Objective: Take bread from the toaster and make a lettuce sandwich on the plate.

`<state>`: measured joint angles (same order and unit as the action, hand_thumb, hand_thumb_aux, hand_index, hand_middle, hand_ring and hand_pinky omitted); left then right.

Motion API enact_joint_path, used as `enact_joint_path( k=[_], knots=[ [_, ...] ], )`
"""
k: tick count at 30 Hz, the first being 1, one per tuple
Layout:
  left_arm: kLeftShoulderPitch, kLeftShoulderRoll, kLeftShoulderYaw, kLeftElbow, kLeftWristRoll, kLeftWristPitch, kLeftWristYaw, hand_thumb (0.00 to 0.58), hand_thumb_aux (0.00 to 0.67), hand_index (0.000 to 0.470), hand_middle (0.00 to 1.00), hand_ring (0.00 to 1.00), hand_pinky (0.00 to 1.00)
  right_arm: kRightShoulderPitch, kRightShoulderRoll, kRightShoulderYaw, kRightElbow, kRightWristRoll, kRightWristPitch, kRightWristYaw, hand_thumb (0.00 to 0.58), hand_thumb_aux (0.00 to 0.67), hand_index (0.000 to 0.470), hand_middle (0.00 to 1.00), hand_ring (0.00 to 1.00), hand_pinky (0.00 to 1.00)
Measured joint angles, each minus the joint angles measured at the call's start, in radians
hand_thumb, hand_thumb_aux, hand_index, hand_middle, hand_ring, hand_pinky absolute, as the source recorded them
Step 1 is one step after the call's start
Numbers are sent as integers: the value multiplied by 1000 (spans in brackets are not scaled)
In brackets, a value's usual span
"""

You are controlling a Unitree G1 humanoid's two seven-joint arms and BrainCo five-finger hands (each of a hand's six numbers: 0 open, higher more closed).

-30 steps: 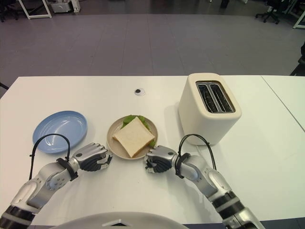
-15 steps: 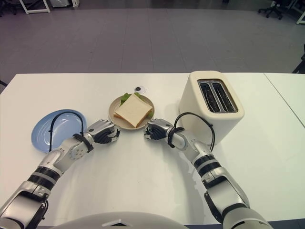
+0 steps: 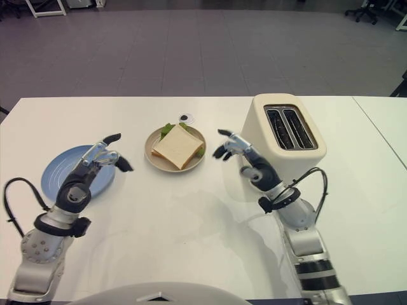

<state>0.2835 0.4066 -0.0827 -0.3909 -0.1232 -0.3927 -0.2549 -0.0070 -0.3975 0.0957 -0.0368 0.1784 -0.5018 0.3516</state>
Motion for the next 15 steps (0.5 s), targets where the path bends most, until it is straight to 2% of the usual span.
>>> enact_joint_path(
  k=[7,15],
  knots=[
    [2,-38,-4,58,-64,-32,-79,0,0,0,0,0,0,1,44,-29,31,138,-2,110,0,0,0,0,0,0],
    [16,-56,33,68,-135,-37,-126,0,0,0,0,0,0,-2,91,-50,31,157,33,124,0,0,0,0,0,0]
  ],
)
